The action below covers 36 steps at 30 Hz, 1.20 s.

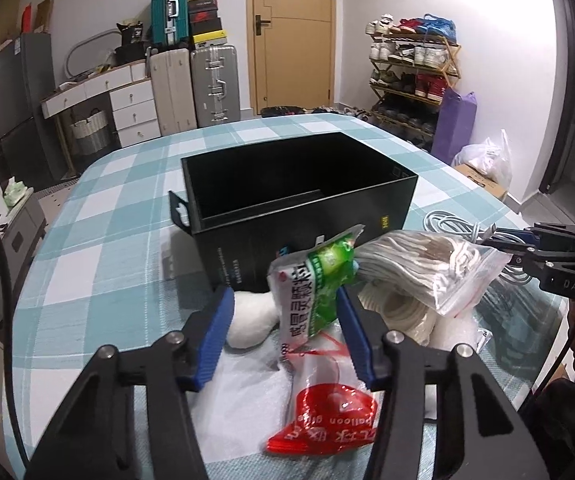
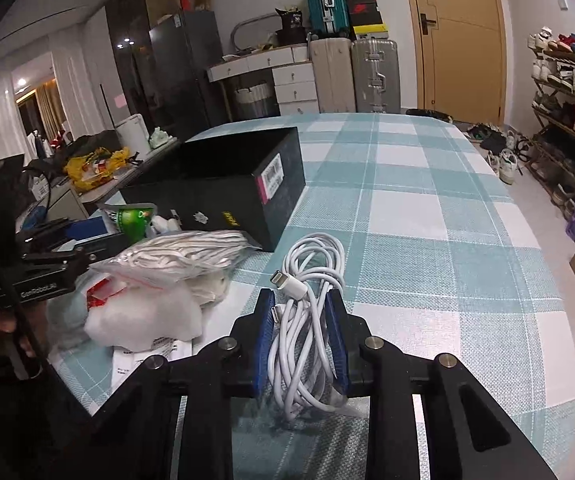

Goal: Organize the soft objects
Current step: 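Grasp the white cable with the right gripper while the left gripper grasps the plush toy, then carry the white cable into the black box with the right gripper and release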

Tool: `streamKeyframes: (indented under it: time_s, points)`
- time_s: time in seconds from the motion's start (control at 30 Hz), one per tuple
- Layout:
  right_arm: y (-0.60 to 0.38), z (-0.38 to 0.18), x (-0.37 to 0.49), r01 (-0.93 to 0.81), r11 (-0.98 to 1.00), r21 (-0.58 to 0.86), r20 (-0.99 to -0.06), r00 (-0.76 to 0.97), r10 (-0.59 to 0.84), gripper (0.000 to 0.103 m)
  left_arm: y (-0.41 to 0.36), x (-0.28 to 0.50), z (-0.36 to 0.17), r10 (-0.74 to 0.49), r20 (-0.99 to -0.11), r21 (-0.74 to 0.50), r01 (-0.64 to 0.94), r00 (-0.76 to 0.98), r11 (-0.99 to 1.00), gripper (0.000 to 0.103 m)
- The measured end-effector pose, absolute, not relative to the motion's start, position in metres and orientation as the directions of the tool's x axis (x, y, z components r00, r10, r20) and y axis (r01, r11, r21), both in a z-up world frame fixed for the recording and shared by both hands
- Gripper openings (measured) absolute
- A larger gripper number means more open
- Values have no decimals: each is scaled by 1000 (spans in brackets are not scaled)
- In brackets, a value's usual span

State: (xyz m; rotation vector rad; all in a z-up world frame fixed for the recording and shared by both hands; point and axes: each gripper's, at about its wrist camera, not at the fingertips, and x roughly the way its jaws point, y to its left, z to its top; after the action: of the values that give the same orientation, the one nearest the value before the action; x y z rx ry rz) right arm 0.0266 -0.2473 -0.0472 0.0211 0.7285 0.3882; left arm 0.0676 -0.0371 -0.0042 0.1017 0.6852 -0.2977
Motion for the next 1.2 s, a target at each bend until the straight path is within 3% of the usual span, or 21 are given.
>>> streamKeyframes:
  time_s: [0.13, 0.27, 0.5, 0.9, 1.07, 1.2]
  points:
    - [-248, -45, 24, -343, 926, 159, -633, 684, 362, 25, -42, 70, -6, -259, -646, -14, 329, 718, 944, 43]
    - [-248, -40, 21, -351, 922, 160, -617, 694, 371, 25, -42, 71, -6, -292, -651, -41, 351, 701, 935, 24]
    - [-247, -34, 17, -357, 921, 158, -598, 707, 377, 25, -42, 61, 2, -369, -621, -72, 419, 691, 905, 4]
    - [-239, -14, 7, -389, 909, 151, -540, 737, 406, 25, -28, 47, 16, -416, -575, -129, 424, 705, 897, 1]
    - [-234, -9, 6, -401, 905, 145, -536, 737, 413, 25, -31, 47, 11, -413, -595, -112, 437, 690, 892, 1]
    - [-232, -10, 7, -404, 903, 144, -543, 731, 413, 25, -40, 49, 3, -404, -620, -84, 455, 673, 887, 7]
